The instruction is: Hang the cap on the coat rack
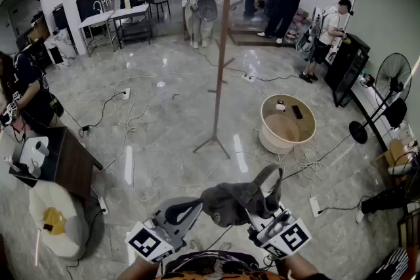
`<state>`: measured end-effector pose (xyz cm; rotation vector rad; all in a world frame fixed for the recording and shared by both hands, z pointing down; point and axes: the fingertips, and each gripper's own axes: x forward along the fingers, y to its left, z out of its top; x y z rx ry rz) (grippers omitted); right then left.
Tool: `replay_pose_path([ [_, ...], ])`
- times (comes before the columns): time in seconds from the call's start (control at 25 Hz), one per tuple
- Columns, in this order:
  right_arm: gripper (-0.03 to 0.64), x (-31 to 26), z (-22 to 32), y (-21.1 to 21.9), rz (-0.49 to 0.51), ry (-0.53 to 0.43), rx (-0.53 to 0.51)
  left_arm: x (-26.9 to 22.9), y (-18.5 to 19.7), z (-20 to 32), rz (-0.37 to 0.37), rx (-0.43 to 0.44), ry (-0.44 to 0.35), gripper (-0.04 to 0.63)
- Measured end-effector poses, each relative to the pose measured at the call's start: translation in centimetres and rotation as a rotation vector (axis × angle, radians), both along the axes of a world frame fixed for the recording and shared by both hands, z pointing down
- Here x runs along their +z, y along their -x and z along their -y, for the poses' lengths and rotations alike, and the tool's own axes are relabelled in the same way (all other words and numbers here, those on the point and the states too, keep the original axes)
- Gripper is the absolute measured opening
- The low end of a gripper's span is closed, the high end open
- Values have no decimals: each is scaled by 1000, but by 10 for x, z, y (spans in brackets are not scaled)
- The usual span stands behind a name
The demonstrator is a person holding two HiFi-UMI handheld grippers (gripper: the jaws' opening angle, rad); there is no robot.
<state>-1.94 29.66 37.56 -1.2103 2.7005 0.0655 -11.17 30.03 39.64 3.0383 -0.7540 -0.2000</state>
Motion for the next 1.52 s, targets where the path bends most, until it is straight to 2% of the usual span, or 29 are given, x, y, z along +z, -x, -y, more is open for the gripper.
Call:
replay_pose_path([
  [0.52,20,-2,-1,-23,4,12,-2,-5,-25,-4,33,-4,11,21],
  [0.84,18,-3,-9,-53,23,29,-40,-10,-61,-12,44,-23,4,21],
  [1.16,19,6,-13,-98,-7,25,-68,-8,-100,-21,33,-66,-4,21],
  [1.52,20,16,18,-116,2,54,-76,-1,-118,5,31,-78,18,21],
])
